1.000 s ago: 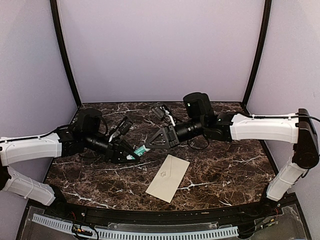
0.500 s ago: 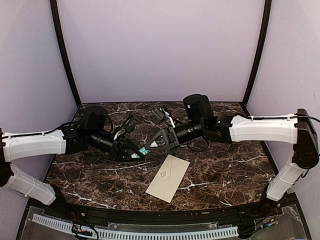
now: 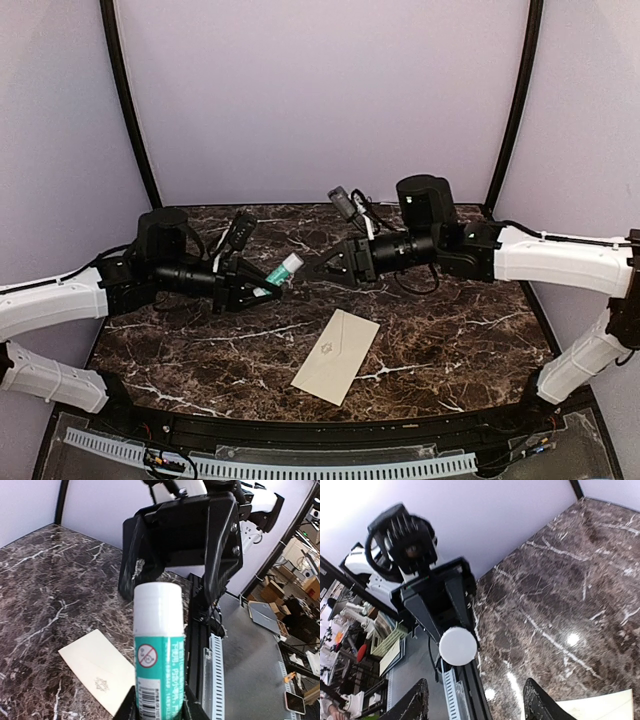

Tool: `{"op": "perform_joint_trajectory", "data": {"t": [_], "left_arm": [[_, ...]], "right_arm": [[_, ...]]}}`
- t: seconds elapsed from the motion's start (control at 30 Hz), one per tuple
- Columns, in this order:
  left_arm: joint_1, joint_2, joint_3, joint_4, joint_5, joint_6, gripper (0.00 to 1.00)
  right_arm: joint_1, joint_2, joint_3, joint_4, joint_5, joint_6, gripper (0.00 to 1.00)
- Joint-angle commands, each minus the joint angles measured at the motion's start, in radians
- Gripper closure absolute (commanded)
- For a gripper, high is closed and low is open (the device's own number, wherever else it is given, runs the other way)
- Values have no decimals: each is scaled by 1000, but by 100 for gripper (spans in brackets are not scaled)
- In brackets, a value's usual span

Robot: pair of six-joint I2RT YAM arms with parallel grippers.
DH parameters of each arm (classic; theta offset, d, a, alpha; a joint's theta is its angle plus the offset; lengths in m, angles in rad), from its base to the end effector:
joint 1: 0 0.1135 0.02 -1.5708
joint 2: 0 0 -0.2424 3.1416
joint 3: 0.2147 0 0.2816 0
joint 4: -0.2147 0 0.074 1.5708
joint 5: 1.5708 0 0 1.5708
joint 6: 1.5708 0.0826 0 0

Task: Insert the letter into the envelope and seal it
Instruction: Place the solid glue at the center of the board.

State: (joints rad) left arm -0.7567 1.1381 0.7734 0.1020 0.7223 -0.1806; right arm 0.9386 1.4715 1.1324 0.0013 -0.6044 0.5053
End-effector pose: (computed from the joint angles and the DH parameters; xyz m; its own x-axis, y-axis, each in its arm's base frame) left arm 0.2011 -0.2650 0.2562 -0.3616 0.1561 -0.9192 0.9295 0.1375 -0.3423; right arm 0.2040 0.3580 0.2727 -0.6461 -0.2079 -0.7344 -0.7633 0.1764 0.6215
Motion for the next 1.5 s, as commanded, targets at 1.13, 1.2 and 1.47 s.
{"op": "perform_joint_trajectory", "data": {"t": [1.13, 1.2, 1.47], "left_arm": [[176, 559, 74, -59, -465, -113, 56], [175, 560, 75, -63, -466, -110, 52], [175, 512, 60, -38, -486, -115, 30]], "right_arm": [[-63, -3, -44, -96, 649, 17, 36], [-64, -3, -45, -98, 653, 16, 36], [-70, -5, -60, -82, 672, 17, 33]]}}
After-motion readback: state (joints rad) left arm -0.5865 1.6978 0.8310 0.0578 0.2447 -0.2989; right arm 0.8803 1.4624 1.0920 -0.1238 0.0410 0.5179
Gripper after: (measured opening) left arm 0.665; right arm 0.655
